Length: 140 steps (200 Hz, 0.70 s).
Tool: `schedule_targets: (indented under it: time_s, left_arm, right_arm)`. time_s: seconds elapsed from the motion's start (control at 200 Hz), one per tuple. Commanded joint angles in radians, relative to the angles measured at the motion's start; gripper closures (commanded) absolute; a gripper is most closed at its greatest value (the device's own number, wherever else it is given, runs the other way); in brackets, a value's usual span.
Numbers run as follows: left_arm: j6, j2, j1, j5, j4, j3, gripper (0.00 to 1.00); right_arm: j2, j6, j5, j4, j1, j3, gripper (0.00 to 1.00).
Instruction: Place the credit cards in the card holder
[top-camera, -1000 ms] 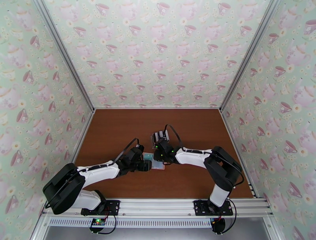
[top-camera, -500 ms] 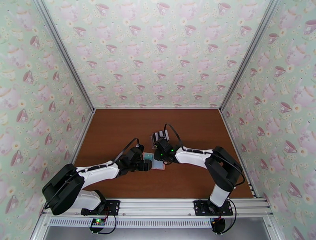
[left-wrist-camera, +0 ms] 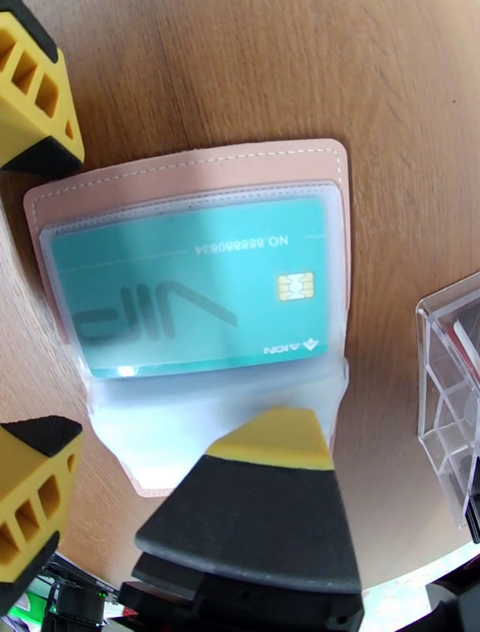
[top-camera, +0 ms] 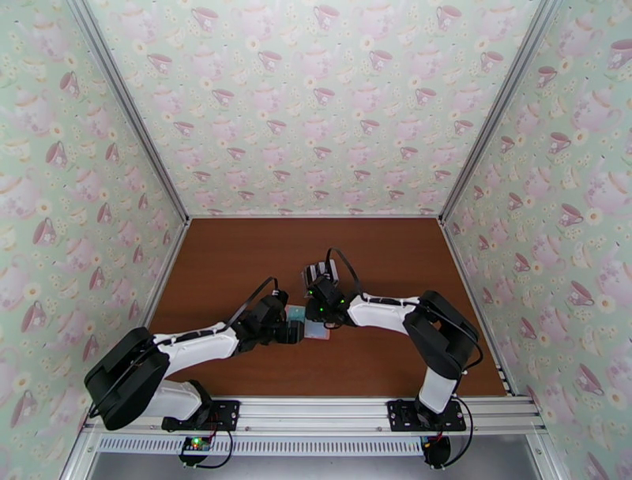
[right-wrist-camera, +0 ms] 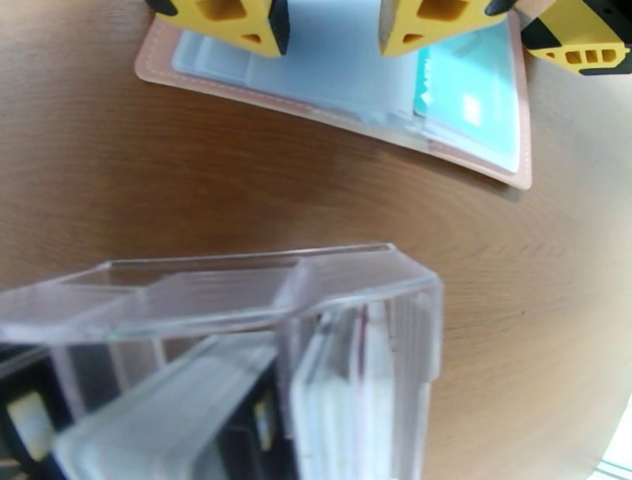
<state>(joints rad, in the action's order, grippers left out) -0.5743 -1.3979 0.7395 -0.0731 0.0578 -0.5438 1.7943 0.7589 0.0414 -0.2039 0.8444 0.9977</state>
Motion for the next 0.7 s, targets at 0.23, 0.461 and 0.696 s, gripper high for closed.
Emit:
schedule_targets:
  time_s: [0.23, 0.461, 0.696]
  left_arm:
    - [-0.010, -0.010, 0.009, -0.028, -0.046, 0.020, 0.09]
    - [-0.006, -0.029, 0.013, -0.033, -0.056, 0.018, 0.07]
    - [0.001, -0.069, 0.013, -0.024, -0.048, 0.006, 0.07]
  right_arm:
    - [0.016, 0.053, -0.082, 0.063, 0.023, -0.017, 0.64]
    - [0.015, 0.067, -0.101, 0.083, 0.027, -0.017, 0.63]
    - [0.010, 0.083, -0.119, 0.109, 0.027, -0.018, 0.63]
